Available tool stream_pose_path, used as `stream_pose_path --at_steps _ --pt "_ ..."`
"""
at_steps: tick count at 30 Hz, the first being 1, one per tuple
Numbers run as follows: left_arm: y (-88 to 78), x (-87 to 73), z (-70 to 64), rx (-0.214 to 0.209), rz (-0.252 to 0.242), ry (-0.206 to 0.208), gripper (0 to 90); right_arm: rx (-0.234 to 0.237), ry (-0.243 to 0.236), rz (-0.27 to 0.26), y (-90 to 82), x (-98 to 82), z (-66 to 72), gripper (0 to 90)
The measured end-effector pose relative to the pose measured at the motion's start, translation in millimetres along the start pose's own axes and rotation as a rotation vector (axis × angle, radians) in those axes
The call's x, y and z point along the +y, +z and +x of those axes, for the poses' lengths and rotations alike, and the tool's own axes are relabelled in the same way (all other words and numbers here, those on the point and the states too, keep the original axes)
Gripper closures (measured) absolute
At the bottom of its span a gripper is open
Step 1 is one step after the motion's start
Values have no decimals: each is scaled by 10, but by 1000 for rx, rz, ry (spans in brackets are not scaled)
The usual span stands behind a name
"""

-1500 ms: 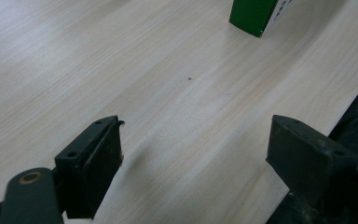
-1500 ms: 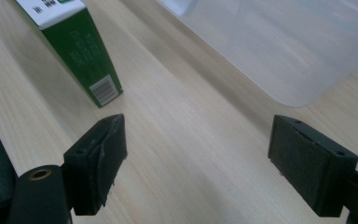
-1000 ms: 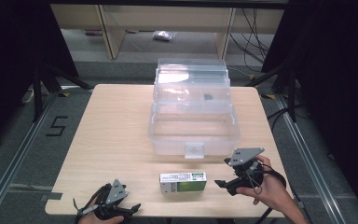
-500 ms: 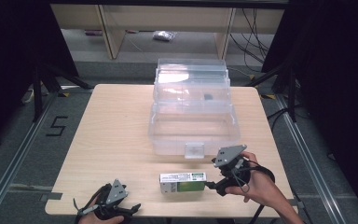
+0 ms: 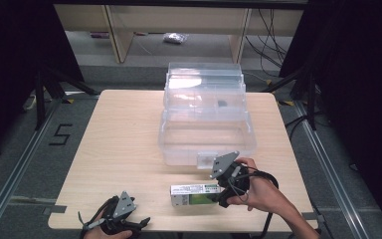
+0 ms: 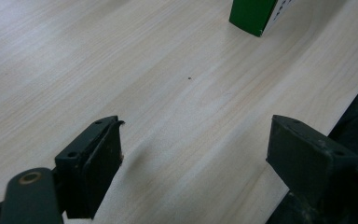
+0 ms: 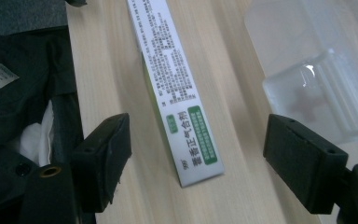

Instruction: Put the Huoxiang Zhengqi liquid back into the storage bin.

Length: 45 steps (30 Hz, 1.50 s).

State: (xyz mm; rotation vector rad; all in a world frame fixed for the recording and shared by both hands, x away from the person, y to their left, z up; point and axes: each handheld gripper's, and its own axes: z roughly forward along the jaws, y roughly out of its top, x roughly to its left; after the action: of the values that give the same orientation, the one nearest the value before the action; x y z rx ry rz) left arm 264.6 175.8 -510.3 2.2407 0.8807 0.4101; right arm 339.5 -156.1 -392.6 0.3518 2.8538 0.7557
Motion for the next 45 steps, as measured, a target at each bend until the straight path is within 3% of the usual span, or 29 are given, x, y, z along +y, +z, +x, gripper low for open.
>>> stream_pose_path --at_steps 1,8,13,15,16,18,22,25,26,27,28,30,33,34,37,39,42,45 --pt "-5 2 7 3 6 9 173 11 -25 5 48 39 -14 250" --pt "8 -1 -5 2 -5 -8 173 40 -47 65 150 149 13 266" --pt "0 3 -1 4 -4 2 173 49 -56 86 211 200 24 277" --pt "8 -1 -4 3 -5 -7 173 65 -95 103 275 238 19 284" --pt "-1 2 1 4 -2 3 173 60 -77 118 290 248 35 285" --pt "6 0 -5 2 -5 -7 173 61 -112 130 342 279 36 288" --pt "4 1 -3 3 -6 -9 173 49 -77 192 406 323 85 302" --pt "5 -1 -4 3 -6 -8 173 57 -93 198 460 347 73 319" --pt "2 0 -5 -1 -7 -9 173 66 -123 190 490 356 53 320" --pt "1 1 -8 -2 -10 -10 173 59 -95 200 501 355 62 322" --pt "-4 4 -4 1 -10 4 173 58 -103 207 511 359 51 326" --pt "8 -3 -7 -3 -16 -9 173 74 -89 212 540 361 44 343" --pt "6 -1 -8 -2 -17 -8 173 90 -106 228 579 363 19 362" --pt "3 0 -7 -1 -17 -1 173 87 -138 244 585 364 0 368" --pt "6 -1 -6 -1 -15 -2 173 96 -153 260 625 355 -16 374" --pt "4 1 -7 -2 -17 1 173 108 -216 248 664 365 -50 377" --pt "9 -2 -8 -2 -16 -11 173 108 -194 263 679 364 -28 378" --pt "2 0 -3 -4 -11 7 173 110 -199 283 712 368 -17 386"
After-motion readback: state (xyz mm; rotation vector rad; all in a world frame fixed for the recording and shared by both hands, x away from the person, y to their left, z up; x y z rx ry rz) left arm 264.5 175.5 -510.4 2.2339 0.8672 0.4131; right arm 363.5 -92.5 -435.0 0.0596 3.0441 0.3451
